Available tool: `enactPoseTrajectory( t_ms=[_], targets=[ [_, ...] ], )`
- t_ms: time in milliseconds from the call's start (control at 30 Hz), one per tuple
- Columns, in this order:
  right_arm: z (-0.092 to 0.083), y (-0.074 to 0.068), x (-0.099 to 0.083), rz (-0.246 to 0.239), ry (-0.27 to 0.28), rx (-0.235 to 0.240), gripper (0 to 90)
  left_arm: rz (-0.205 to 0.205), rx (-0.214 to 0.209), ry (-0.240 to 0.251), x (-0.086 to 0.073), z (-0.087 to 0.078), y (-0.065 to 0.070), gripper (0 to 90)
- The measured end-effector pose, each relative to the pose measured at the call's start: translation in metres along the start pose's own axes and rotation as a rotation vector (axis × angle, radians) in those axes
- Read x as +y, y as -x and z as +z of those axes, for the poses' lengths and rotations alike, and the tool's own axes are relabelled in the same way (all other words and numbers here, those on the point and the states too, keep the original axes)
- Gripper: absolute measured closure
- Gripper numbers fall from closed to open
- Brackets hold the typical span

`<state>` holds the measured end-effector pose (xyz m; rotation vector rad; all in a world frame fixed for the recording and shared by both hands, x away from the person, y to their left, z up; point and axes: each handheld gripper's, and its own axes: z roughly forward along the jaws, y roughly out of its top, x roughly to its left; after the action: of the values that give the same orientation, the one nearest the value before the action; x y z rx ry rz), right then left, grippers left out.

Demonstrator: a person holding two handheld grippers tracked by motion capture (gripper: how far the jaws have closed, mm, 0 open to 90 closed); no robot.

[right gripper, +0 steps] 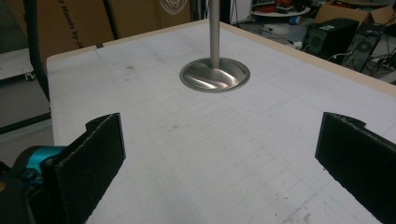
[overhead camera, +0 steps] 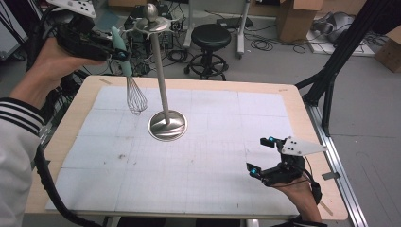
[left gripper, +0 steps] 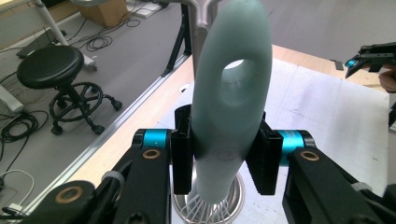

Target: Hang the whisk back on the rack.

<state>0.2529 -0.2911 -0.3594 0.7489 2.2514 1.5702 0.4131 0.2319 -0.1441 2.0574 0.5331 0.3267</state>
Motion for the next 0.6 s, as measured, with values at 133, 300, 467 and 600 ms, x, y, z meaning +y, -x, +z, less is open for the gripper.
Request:
enactPoseTrajectory(
  t_ms=[133, 300, 467, 600],
  targets=[
    [-0.0008, 0.0004, -0.0001, 0.003, 0.002, -0.003, 0.4, 0.011, 0.005, -0.005, 0.0041, 0.0014, -0.0003, 66.3],
    [-0.0013, -0.0001, 0.0004, 0.002, 0.003, -0.003, 0.4, 0.013, 0.013, -0.019, 0.0079, 0.0028, -0.0015, 66.3],
    [-0.002, 0.0003, 0.0005, 0.002, 0.007, -0.001, 0.4, 0.01, 0.009, -0.022, 0.0081, 0.0063, -0.0032, 66.3],
    [-0.0021, 0.0009, 0.0001, 0.001, 0.005, -0.004, 0.4, 0.01, 0.011, -0.031, 0.0083, 0.0098, -0.0038, 66.3]
  ],
)
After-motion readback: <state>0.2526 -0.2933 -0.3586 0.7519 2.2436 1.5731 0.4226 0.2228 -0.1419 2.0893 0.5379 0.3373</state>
